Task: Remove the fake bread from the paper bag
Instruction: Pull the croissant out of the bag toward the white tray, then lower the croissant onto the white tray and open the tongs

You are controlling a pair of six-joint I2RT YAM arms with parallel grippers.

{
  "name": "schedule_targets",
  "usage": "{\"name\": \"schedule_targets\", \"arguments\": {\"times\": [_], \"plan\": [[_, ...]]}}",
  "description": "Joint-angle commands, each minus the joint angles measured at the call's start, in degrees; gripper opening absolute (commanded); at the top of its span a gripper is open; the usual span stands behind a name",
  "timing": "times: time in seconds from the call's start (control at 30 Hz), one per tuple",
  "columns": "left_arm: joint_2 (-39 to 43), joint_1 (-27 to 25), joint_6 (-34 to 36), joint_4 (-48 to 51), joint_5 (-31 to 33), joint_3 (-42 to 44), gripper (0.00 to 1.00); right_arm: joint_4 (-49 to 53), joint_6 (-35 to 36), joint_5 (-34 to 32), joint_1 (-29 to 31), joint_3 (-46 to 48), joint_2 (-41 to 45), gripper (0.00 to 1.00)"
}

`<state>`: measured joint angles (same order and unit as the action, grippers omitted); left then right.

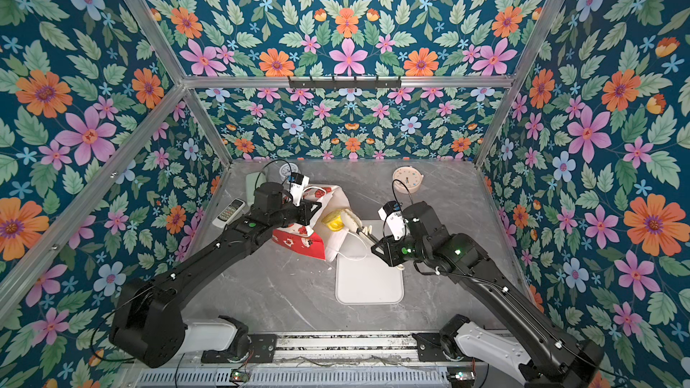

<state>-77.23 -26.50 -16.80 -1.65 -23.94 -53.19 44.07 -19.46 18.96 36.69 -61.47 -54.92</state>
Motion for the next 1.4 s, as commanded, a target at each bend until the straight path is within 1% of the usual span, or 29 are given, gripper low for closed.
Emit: {"name": "schedule_targets", "arguments": {"times": [0.0,0.27,0.43,0.6,0.83,0.97,1.13,1.27,1.37], "plan": [[-0.32,0.05,-0.66,-2.88,-0.57,-0.42,0.00,5.31,-0.15,-3.64,0.05,-1.72,3.16,0.00],[-0.38,0.03,0.29,-2.83,1.13,-0.07,0.00,17.31,-4.98,-6.91,0.00,-7.16,9.62,0.00],[-0.10,-0.08,1.32,-2.39,2.22,0.02,0.00,26.08,-9.72,-7.34,0.05,-10.96,9.45,0.00],[0.58,-0.03,2.25,-2.48,3.31,0.70,0.00,36.37,-14.20,-9.74,0.05,-15.15,8.97,0.00],[1.59,-0.02,3.62,-3.21,6.01,2.70,0.00,47.05,-17.24,-6.44,0.01,-16.17,7.38,0.00],[2.25,-0.02,3.31,-5.05,5.41,3.96,0.00,49.94,-17.85,-4.09,0.05,-14.86,6.38,0.00],[3.33,0.00,3.70,-5.91,5.28,4.91,0.00,52.58,-17.33,-4.11,0.11,-14.89,3.40,0.00],[3.89,0.04,4.21,-6.25,5.13,5.34,0.00,51.23,-15.21,-4.12,0.02,-15.88,-1.01,0.00],[4.40,0.04,4.48,-6.42,5.11,5.72,0.00,49.76,-14.00,-5.93,0.00,-17.04,-4.76,0.00]]}}
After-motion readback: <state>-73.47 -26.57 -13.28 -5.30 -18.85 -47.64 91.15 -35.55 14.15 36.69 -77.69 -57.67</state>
